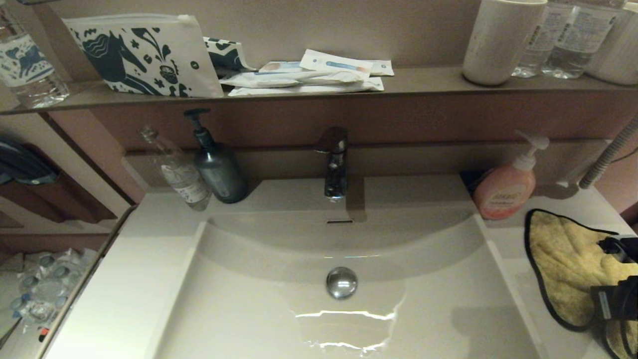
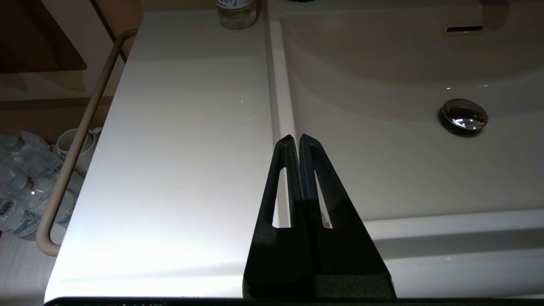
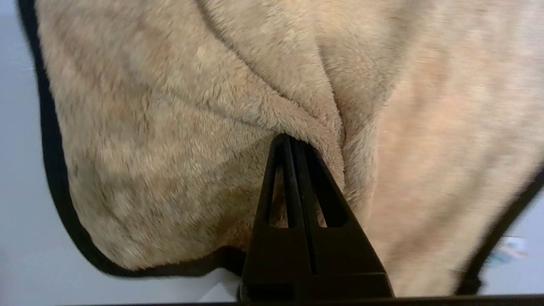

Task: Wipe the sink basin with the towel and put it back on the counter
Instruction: Pick up the cloth

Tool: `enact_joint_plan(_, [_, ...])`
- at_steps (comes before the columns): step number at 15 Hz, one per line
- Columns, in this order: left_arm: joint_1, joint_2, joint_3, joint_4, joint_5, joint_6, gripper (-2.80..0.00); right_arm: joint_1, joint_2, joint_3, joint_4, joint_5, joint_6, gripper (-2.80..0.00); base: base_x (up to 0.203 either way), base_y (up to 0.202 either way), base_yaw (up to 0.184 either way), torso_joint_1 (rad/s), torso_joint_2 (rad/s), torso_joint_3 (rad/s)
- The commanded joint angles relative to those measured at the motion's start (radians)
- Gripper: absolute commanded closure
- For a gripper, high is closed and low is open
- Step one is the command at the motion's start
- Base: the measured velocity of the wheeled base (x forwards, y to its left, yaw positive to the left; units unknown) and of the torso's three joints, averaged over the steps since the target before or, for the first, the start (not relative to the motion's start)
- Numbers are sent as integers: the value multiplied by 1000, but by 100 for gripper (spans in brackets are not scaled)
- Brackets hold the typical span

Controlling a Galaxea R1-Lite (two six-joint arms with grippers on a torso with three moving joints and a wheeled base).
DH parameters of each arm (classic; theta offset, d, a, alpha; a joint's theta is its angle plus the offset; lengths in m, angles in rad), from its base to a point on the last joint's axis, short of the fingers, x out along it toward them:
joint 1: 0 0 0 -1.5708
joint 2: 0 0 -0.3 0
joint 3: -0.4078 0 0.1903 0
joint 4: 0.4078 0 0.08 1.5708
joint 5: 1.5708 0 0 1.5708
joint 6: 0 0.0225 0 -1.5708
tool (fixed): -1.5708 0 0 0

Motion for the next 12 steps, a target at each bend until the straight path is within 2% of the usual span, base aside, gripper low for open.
enact_joint_plan(1, [0,2,0,0,0,0,0,-29,-2,-9,-6,2,-19,0,0,0,0,0,0,0])
enact_joint_plan(7, [0,2,0,0,0,0,0,-79,-10,-107,7,-1,-20,0,0,0,0,0,0,0])
enact_joint_plan(11, [0,2,0,0,0,0,0,-64,-78,-211,189,-3,-7,0,0,0,0,0,0,0])
enact_joint_plan(12, [0,0,0,0,0,0,0,-58,-82,-214,200,-3,-3,0,0,0,0,0,0,0])
